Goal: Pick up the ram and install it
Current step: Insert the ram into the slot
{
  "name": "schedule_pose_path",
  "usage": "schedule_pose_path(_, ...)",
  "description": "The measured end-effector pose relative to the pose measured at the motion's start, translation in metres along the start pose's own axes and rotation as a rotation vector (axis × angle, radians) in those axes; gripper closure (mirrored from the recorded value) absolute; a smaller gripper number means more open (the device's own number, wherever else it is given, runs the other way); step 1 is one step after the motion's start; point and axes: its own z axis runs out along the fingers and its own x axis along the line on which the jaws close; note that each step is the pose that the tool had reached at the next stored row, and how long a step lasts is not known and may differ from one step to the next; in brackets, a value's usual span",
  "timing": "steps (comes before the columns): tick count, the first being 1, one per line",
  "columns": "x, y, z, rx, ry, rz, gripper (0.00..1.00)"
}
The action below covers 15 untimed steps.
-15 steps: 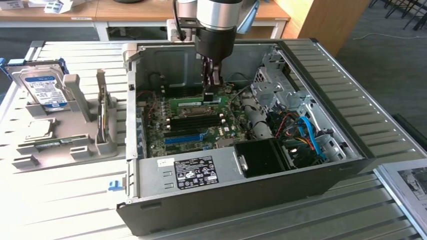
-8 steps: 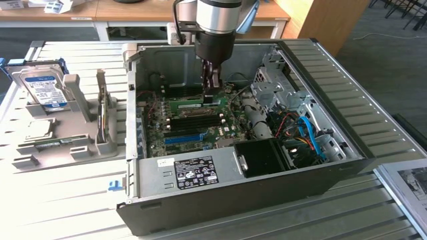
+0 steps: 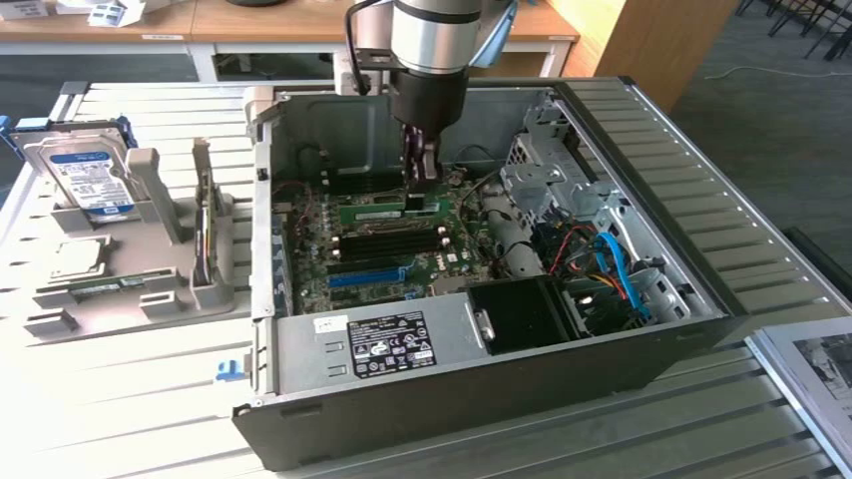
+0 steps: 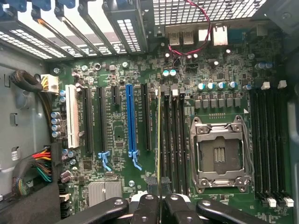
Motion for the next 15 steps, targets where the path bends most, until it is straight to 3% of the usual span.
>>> schedule_pose_path(15,-0.0008,-0.0002,0.0099,0.0000,0.0000,0.000,0.88)
